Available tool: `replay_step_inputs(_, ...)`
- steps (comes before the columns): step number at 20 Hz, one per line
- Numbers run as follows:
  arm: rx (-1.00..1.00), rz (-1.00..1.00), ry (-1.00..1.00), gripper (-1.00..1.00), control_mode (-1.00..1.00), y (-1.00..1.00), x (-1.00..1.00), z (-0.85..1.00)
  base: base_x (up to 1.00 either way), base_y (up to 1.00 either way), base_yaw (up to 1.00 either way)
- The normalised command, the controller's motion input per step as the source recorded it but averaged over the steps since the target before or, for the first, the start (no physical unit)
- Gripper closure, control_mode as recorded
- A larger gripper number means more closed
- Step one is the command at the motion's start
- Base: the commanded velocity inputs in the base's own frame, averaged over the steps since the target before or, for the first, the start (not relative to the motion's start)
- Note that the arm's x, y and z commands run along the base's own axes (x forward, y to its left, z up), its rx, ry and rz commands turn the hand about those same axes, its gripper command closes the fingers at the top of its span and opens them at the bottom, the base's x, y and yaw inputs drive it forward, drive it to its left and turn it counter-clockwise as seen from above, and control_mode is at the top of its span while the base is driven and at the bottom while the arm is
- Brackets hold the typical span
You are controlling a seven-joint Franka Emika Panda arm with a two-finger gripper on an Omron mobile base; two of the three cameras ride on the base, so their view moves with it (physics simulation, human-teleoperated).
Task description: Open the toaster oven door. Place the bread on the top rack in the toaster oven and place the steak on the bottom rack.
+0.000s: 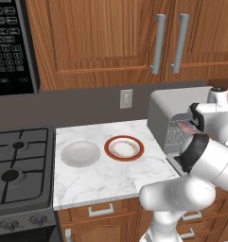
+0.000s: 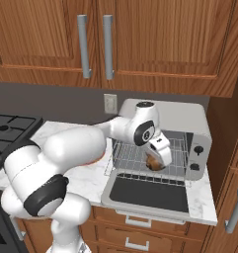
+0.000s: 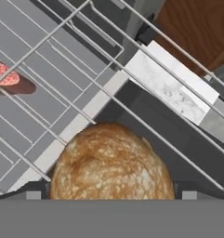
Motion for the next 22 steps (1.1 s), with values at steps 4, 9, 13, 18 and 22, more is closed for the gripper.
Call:
replay_step_inputs(4, -0.01, -0.12, 0.00, -1.00, -1.00, 0.60, -0.73, -0.83, 0.00, 0.00, 0.00)
replay_step_inputs(9, 0.00, -0.13, 0.00, -1.00, -1.00, 0.89, -0.46, -1.00, 0.00, 0.00, 0.00)
replay_step_inputs(13, 0.00, -0.14, 0.00, -1.00, -1.00, 0.98, -0.14, -1.00, 0.00, 0.00, 0.00)
replay_step_inputs(18, 0.00, -0.14, 0.02, -1.00, -1.00, 0.95, -0.04, -1.00, 0.00, 0.00, 0.00)
replay_step_inputs(22, 0.00, -0.11, 0.02, -1.00, -1.00, 0.57, 0.05, -0.59, 0.00, 0.00, 0.00)
